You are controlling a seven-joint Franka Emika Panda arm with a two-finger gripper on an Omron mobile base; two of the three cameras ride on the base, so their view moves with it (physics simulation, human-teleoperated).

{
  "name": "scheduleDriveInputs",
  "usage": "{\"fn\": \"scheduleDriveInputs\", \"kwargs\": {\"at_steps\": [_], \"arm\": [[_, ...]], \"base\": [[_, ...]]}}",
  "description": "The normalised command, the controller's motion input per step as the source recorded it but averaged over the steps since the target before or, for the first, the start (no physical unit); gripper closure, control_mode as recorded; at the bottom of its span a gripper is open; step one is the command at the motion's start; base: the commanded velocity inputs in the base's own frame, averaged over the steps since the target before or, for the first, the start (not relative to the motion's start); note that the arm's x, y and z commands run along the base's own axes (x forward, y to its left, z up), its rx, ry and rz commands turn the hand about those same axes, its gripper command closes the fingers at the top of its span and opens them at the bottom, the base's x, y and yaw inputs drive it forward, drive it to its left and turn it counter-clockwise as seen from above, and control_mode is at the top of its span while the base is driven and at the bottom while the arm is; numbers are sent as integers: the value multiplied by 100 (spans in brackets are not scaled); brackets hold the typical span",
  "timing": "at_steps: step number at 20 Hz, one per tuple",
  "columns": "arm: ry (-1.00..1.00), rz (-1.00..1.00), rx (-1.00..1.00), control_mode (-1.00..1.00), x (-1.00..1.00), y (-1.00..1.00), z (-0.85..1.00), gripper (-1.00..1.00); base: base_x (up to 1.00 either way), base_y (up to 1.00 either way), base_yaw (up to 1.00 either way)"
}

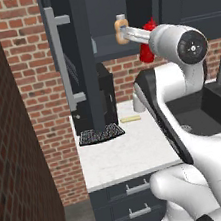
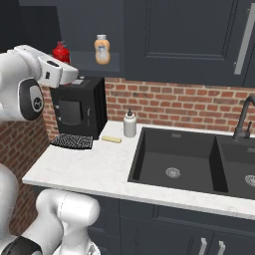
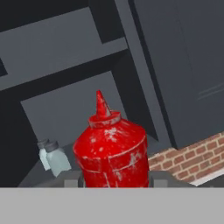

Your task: Put the shaker and condiment bottle from the counter next to their counterparts in the cabinet.

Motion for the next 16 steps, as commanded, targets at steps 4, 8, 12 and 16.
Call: {"fn": "scheduleDriveInputs", "kwargs": {"at_steps": [4,8,12,16], "arm": [[0,0,0,-100,38,6,6,100],[0,0,-1,-100,46,14,0,100],[-2,0,0,-100,47,9,0,100],[-1,0,0,-100,55,3,0,100]], "base": [[0,0,0],[0,0,0],[0,0,0],[0,0,0]]}}
